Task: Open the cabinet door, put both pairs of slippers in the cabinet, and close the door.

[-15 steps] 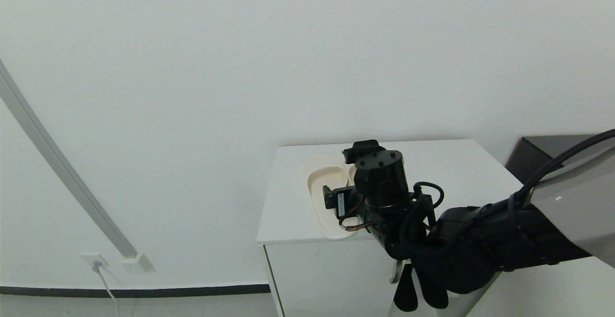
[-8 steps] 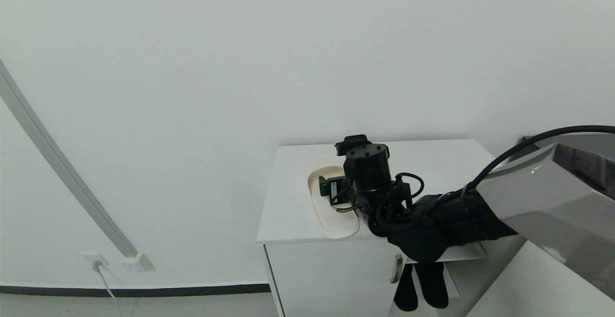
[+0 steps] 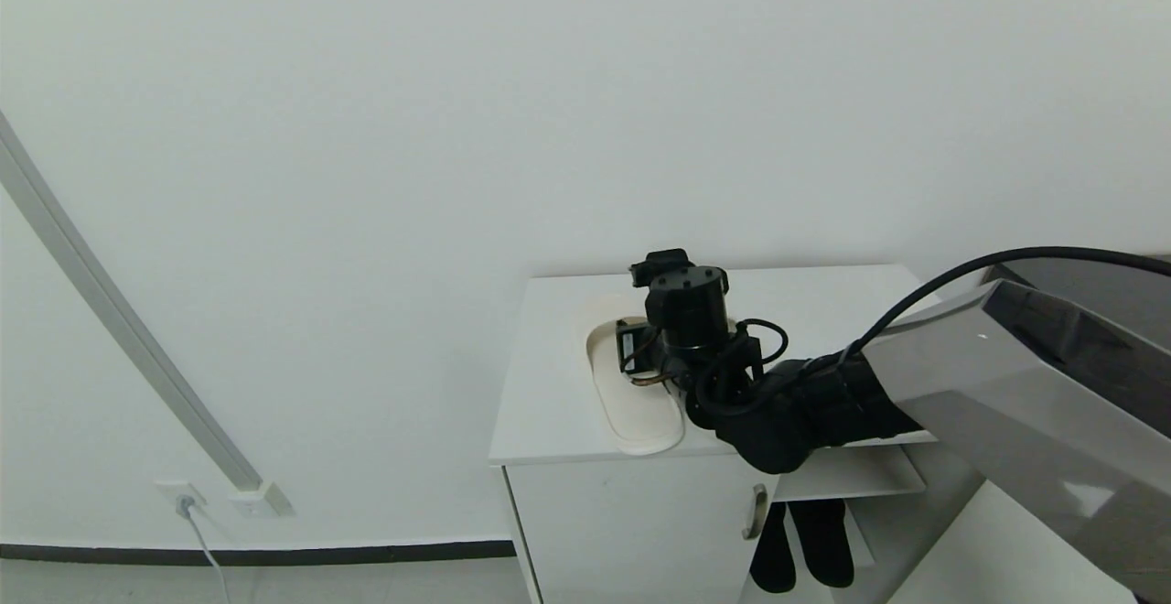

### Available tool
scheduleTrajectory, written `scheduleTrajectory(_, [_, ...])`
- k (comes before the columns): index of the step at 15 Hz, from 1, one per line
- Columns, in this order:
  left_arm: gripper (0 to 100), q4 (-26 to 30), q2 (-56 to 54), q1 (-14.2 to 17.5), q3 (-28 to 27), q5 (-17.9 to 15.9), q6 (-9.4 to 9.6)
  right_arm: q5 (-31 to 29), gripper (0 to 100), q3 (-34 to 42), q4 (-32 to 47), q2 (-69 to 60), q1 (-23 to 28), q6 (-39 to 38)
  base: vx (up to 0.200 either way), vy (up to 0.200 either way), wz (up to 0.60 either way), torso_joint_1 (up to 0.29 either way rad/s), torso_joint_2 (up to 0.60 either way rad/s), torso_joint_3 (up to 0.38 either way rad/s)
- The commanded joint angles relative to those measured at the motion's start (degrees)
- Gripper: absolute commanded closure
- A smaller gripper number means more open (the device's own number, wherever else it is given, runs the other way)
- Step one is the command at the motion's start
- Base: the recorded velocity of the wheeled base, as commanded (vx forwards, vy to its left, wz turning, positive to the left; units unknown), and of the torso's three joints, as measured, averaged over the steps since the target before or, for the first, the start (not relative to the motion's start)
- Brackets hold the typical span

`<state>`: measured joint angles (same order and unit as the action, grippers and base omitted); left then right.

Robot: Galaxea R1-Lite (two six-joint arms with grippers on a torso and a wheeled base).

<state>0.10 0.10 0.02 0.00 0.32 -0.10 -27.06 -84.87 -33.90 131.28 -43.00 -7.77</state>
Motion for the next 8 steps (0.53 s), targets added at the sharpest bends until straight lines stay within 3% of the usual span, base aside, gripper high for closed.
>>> scheduleTrajectory(1, [100,-0.01,-0.01,0.06,0.00,0.03,0.01,-0.01,100,-0.30,-0.11,0.47,0.11,0.03,0.000,0.000,0.00,0.000,0.00,0.000])
scheduleTrajectory(8, [100,-0.01,-0.01,0.06,0.00,0.03,0.01,-0.10,100,0.85,-0.20,-1.91,-0.07,0.91,0.000,0.000,0.00,0.000,0.00,0.000])
